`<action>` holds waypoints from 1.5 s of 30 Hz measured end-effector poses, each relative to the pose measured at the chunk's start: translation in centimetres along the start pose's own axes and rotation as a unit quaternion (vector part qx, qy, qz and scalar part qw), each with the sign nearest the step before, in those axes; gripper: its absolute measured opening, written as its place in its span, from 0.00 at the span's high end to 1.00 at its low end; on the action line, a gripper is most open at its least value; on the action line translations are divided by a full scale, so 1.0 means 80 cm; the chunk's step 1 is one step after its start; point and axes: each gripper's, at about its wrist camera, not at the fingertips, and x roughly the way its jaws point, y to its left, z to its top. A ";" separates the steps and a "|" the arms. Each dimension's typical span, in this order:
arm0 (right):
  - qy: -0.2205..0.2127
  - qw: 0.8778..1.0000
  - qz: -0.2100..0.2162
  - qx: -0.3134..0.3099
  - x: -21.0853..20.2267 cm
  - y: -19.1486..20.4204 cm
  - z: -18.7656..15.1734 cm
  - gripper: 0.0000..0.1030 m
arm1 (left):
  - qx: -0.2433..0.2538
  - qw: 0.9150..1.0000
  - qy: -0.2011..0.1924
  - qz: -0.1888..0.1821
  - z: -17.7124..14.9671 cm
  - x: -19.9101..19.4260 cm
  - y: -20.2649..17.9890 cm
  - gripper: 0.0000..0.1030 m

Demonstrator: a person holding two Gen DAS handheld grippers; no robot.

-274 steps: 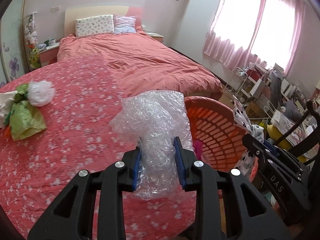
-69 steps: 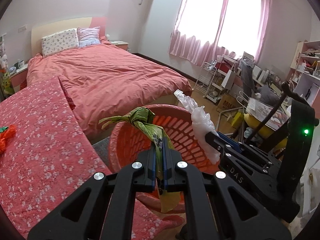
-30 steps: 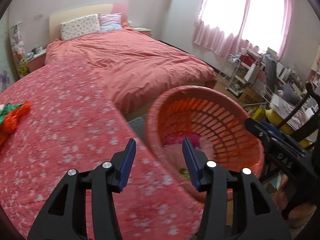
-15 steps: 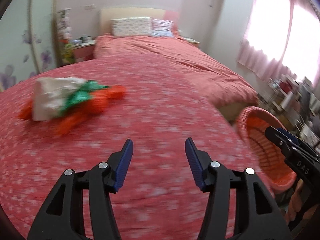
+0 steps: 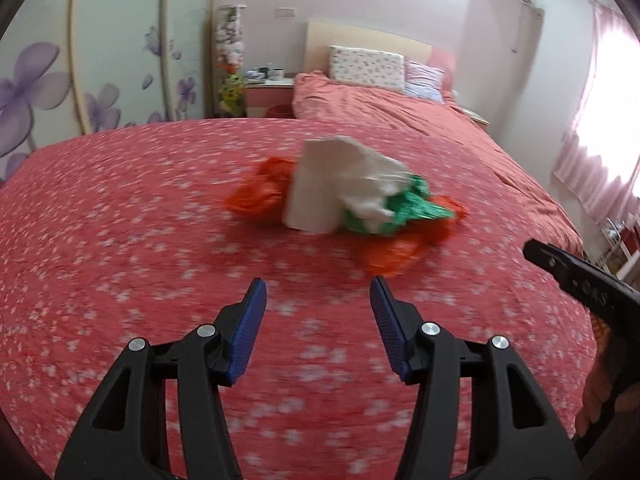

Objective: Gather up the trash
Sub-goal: 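Grasp the orange bag with the right tool while the left tool grasps the green bag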

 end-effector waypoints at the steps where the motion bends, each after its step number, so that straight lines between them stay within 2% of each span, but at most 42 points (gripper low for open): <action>1: 0.004 1.000 0.003 0.002 0.012 0.010 0.007 0.71 | -0.004 1.000 -0.001 0.003 0.002 0.000 0.007 0.47; 9: 0.030 0.999 0.013 0.007 0.067 0.052 0.034 0.71 | -0.031 0.999 0.000 0.008 0.006 0.007 0.045 0.47; 17: 0.045 0.999 0.010 -0.026 0.090 0.084 0.029 0.70 | -0.041 0.999 0.006 0.009 0.002 0.010 0.057 0.47; 20: 0.046 0.998 0.007 -0.037 0.091 0.083 0.026 0.78 | -0.040 0.999 0.004 0.010 0.001 0.007 0.054 0.47; 23: 0.038 0.998 0.001 -0.042 0.082 0.073 0.021 0.87 | -0.037 0.999 0.000 0.009 0.006 0.006 0.051 0.47; 25: 0.032 0.999 -0.005 -0.041 0.075 0.063 0.017 0.90 | -0.035 0.999 -0.004 0.006 0.010 0.005 0.048 0.46; 27: 0.025 0.999 -0.014 -0.036 0.064 0.048 0.013 0.90 | -0.037 0.999 -0.009 0.000 0.016 0.003 0.043 0.41; 34: 0.003 0.999 -0.053 -0.008 0.027 -0.018 -0.001 0.91 | -0.017 0.999 -0.024 -0.018 0.042 0.003 0.008 0.41; 39: -0.013 0.999 -0.049 0.007 -0.006 -0.055 -0.006 0.92 | -0.005 0.999 -0.023 -0.036 0.051 0.007 -0.024 0.41; 41: -0.019 0.999 -0.035 0.012 -0.016 -0.065 -0.007 0.92 | 0.001 0.999 -0.021 -0.044 0.050 0.009 -0.034 0.41; 45: -0.031 0.999 -0.034 0.014 -0.034 -0.081 -0.009 0.92 | 0.015 0.998 -0.015 -0.054 0.042 0.012 -0.055 0.41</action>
